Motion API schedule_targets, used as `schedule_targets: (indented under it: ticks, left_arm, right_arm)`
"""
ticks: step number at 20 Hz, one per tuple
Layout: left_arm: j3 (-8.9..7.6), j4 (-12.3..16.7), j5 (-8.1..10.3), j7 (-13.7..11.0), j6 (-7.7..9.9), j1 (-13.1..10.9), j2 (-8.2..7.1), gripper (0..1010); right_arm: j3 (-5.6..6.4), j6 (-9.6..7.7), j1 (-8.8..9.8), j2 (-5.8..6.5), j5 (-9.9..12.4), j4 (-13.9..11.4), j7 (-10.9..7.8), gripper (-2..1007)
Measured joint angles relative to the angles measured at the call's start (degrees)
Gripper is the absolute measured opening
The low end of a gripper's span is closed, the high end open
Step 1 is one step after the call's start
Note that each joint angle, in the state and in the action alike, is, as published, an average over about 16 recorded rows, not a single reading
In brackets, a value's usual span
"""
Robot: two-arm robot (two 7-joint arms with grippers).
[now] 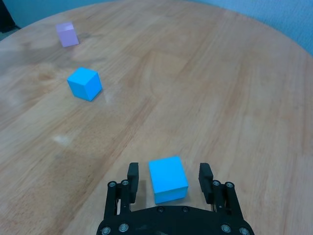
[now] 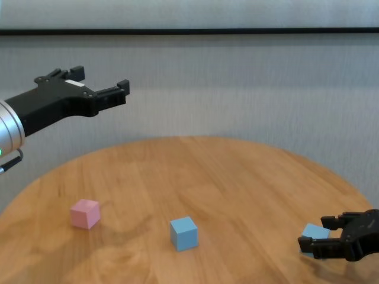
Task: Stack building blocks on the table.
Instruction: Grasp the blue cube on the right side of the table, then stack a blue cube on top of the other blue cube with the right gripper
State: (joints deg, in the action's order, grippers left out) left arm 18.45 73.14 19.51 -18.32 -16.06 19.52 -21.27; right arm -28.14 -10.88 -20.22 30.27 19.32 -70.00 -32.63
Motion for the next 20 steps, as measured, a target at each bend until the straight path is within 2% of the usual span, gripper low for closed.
schedule_targets:
  ticks: [6,11,16,20]
  left_arm:
    - [0.0,0.0,0.0,0.0,0.0,0.0,0.0,1000]
    - [0.0,0.0,0.0,0.0,0.0,0.0,0.0,1000]
    - [0.0,0.0,0.0,0.0,0.0,0.0,0.0,1000]
    - [0.0,0.0,0.0,0.0,0.0,0.0,0.0,1000]
  right_arm:
    - [0.05,0.0,0.07,0.02,0.03,-0.1,0.12,560]
    - [0.03,0.11,0.31,-0.01,-0.45,-0.92,0.74,425]
    - [-0.39,0.05,0.37,-0.78,-1.89,-2.95,2.07,370]
    - [-1.09,-0.41,0.07,-2.24,-3.42,-5.15,3.2,369]
